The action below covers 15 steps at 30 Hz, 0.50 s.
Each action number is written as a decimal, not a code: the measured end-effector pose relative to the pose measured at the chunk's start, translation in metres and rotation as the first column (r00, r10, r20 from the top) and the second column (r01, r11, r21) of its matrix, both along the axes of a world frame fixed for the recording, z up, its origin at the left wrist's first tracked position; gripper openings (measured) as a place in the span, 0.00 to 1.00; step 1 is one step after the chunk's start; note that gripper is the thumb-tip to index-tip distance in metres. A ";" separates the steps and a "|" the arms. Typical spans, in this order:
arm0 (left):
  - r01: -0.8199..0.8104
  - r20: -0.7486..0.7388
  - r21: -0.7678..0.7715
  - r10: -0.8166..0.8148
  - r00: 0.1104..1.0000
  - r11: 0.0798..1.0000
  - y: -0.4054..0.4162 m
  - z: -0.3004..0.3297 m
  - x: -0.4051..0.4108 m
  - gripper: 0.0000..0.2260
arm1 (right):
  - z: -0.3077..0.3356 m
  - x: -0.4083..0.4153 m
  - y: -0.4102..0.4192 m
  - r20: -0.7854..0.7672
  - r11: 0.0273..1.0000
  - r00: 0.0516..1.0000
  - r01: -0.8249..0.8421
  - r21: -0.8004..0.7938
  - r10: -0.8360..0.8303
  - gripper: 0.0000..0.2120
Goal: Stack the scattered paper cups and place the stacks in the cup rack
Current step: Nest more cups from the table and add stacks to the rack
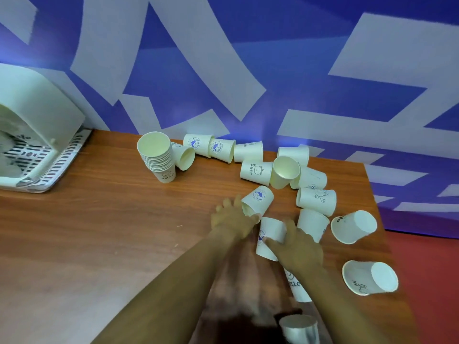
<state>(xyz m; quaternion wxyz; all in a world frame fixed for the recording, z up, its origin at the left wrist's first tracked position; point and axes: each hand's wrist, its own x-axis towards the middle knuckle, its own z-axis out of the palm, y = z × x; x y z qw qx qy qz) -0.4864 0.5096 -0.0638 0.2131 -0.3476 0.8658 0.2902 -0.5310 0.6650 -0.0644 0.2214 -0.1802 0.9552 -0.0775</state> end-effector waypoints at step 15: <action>-0.099 -0.204 0.058 0.109 0.973 0.993 -0.035 0.029 0.026 0.26 | 0.033 0.013 -0.019 0.029 0.950 0.994 0.105 -0.294 -0.101 0.19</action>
